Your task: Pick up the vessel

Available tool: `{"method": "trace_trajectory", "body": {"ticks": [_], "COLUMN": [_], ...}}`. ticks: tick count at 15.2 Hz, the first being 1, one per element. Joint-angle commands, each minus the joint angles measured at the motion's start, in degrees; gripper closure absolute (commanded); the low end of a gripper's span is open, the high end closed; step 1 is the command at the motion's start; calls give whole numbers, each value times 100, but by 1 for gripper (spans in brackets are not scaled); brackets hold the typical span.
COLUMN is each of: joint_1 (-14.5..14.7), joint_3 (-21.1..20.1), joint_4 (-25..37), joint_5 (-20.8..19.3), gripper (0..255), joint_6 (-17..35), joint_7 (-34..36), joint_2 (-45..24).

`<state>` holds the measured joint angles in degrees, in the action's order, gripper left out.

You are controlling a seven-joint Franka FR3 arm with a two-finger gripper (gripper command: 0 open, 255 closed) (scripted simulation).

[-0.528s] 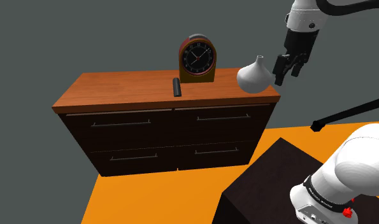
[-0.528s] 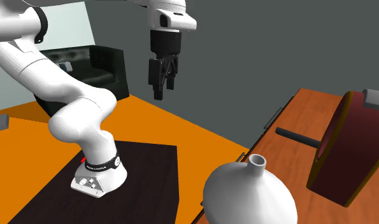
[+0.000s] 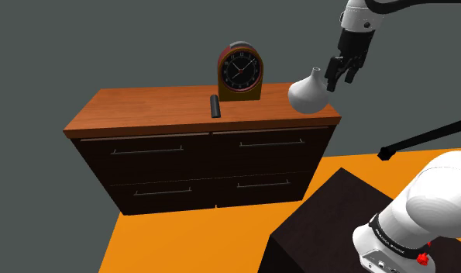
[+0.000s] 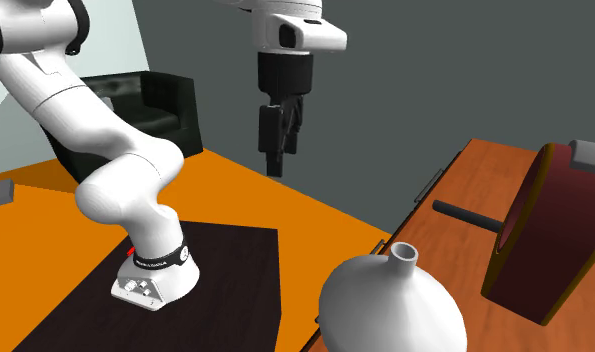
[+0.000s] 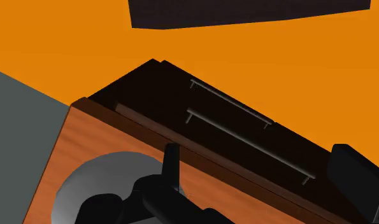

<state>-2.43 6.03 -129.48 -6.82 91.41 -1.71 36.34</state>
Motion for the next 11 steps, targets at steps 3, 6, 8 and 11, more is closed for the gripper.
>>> {"method": "trace_trajectory", "body": {"ticks": [3, 6, 8, 11], "joint_1": [-48, -69, -82, -105], "joint_3": [377, 644, 816, 1063], "joint_4": [484, 917, 1240, 1783], "joint_5": [-51, -6, 64, 232], "gripper": [0, 0, 0, 0], "joint_6": [388, 608, 728, 860], "joint_7": [-424, -751, -978, -1333], "joint_2": [-705, -1243, -1618, -2204]}}
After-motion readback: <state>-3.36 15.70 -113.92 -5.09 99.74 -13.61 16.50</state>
